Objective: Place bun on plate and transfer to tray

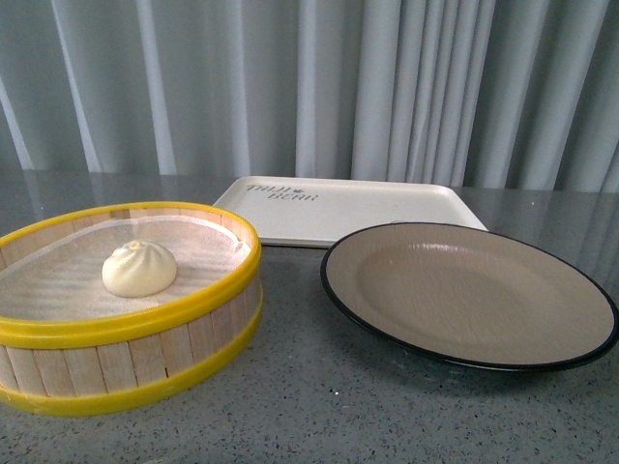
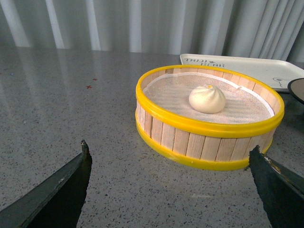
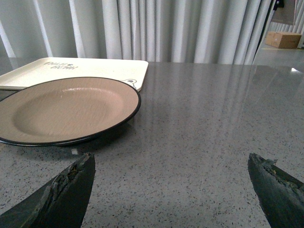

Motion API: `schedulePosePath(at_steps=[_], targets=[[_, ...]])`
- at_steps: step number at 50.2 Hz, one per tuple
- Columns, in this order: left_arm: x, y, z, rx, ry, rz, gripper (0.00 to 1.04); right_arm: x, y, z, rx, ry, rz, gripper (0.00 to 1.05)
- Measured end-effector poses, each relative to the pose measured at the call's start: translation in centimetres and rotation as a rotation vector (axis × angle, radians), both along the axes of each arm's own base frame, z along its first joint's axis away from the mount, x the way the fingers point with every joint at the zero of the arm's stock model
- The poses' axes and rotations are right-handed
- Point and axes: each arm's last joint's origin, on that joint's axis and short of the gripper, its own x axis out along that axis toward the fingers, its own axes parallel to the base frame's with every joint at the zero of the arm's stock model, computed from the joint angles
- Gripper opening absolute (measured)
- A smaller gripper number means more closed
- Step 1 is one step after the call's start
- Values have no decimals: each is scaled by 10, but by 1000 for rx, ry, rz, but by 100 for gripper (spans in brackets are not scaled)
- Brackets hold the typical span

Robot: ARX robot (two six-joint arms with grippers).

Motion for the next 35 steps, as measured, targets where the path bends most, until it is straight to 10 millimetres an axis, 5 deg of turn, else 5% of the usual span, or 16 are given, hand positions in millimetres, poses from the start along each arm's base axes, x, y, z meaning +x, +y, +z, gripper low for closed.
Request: schedulePosePath(at_steps=[35], targets=[[0, 0, 0, 0, 0, 0, 98, 0, 0, 0, 0, 0, 0, 96]])
